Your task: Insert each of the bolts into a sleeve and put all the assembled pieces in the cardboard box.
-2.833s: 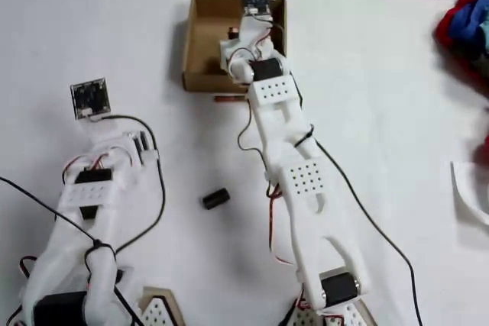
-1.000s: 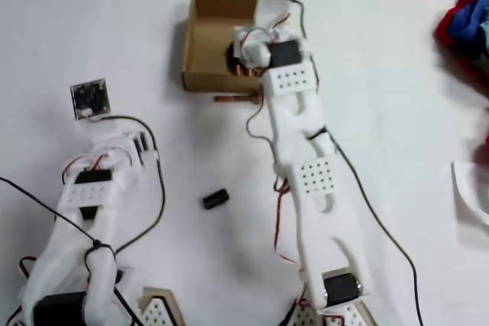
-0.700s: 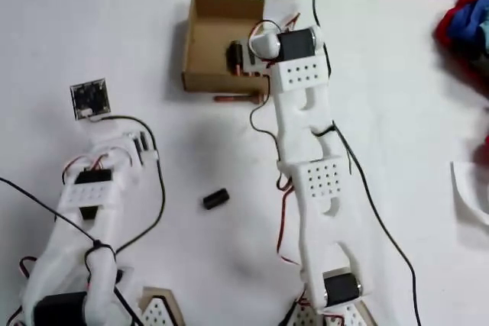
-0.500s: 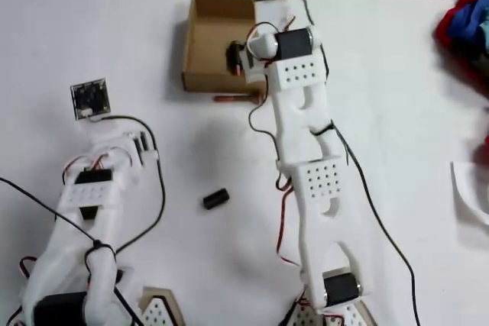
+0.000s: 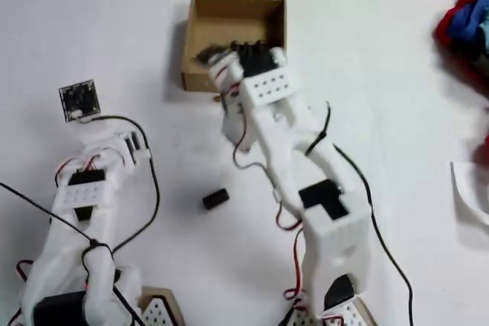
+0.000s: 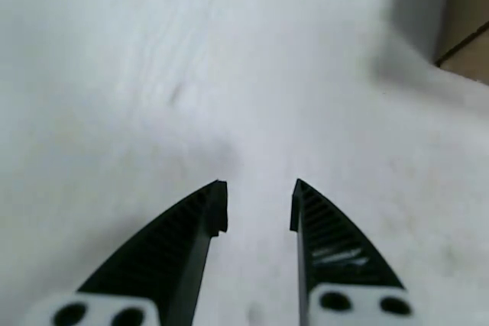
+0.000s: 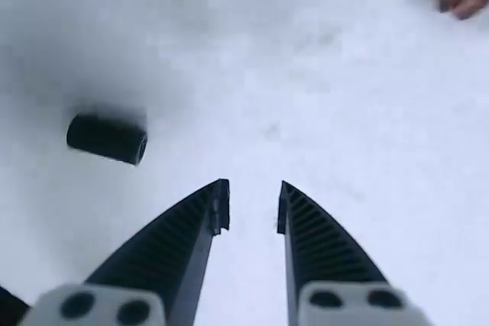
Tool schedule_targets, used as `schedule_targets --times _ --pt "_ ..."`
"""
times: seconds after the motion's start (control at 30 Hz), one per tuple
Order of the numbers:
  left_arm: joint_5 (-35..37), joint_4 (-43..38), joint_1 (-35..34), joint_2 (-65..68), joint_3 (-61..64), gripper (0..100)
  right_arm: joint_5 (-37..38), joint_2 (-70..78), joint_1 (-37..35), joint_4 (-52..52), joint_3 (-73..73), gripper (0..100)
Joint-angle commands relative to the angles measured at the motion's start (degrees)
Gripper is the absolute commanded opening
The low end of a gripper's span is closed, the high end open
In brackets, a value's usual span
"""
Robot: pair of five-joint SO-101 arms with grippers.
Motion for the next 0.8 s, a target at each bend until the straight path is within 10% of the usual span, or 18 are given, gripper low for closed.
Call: schedule_targets --times 0.0,0.77 --pt "0.3 -0.5 -3.8 -2.3 -2.6 15 9.6 -5.9 -2.9 -1.0 4.8 9.8" --pt "12.7 -0.9 -24.3 -1.8 -5.1 15 20.6 -1.0 -15.6 0.0 6.2 22.9"
